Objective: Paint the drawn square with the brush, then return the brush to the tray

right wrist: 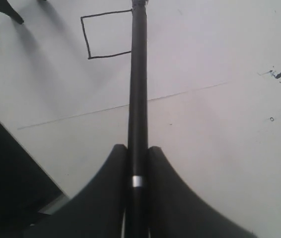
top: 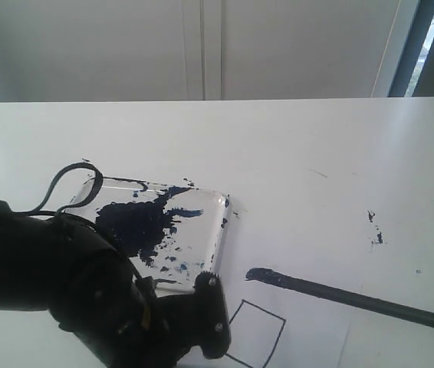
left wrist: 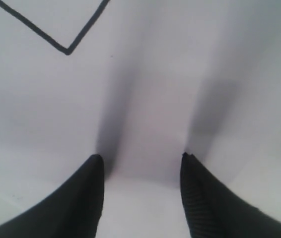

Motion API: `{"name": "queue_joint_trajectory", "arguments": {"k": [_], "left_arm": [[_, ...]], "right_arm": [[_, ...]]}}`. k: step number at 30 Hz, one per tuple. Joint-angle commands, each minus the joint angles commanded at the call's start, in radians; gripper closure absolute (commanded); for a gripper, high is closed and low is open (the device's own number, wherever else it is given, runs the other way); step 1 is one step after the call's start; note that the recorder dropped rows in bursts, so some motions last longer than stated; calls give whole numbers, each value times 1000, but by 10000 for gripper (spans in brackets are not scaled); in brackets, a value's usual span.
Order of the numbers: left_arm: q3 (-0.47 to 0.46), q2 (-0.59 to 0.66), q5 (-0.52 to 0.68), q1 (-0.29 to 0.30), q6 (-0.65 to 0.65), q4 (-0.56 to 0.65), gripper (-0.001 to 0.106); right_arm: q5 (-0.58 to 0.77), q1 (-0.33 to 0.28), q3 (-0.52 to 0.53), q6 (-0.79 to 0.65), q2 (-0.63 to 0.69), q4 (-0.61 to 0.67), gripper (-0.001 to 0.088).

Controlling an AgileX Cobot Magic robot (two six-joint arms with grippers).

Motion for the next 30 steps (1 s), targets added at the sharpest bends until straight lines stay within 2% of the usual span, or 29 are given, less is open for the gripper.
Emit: {"name": "queue_joint_trajectory", "arguments": {"k": [5,10,16,18,22,25,30], "left_arm": [[0,-69,-13,0,16,24,537],[-2,-122,-65,0,-147,88,544],[-2,-135,-87,0,-422,111,544],[-2,-135,-94,0,-518,166,544],[15,-135,-26,0,-592,311,544],[73,-135,-79,0,-639,324,544],[79,-135,-131,0,-756,324,544]], "right_arm": [[-1,2,0,0,0,0,868],[-8,2,0,0,0,0,868],[-7,2,0,0,0,0,868],[-10,2,0,0,0,0,868],[-10,2,0,0,0,-2,868],[-10,2,0,0,0,-2,868],[-16,2,0,0,0,-2,868]]}}
